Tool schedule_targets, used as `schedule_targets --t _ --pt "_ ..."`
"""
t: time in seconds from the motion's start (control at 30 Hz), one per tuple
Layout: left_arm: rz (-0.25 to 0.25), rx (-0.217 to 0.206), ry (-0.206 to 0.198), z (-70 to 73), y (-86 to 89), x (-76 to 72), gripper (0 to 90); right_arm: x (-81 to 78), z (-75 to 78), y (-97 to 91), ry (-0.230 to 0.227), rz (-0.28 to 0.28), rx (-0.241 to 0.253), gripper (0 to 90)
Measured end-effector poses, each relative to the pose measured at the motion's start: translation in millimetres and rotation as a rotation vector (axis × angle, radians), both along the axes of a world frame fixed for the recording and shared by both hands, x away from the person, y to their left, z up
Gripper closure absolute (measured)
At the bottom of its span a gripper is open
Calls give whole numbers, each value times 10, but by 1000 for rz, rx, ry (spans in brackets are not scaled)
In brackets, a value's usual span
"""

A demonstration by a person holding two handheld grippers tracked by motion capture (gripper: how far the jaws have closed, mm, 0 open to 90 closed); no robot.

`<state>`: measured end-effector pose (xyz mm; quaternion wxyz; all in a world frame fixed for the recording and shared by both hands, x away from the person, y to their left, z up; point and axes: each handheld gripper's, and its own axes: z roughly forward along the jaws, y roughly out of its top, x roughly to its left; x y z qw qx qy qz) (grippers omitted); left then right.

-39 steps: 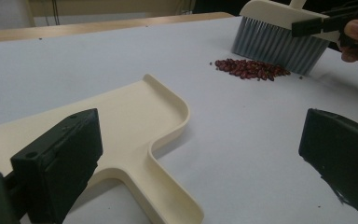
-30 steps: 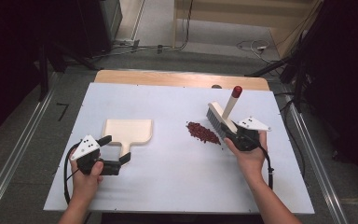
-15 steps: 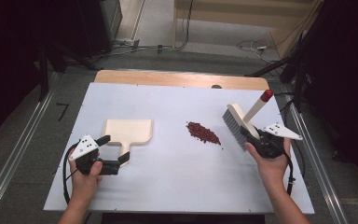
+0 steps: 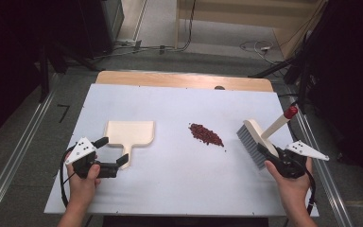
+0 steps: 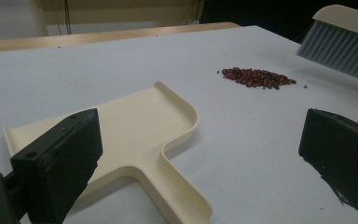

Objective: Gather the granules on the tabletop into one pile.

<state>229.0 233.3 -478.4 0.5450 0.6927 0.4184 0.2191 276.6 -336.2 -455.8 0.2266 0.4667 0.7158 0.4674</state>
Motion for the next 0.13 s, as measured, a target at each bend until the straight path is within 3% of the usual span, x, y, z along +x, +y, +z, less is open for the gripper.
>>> schedule_targets --t 0.13 --pt "4 -2 -1 5 7 5 0 -21 -1 -34 -2 -11 -4 659"
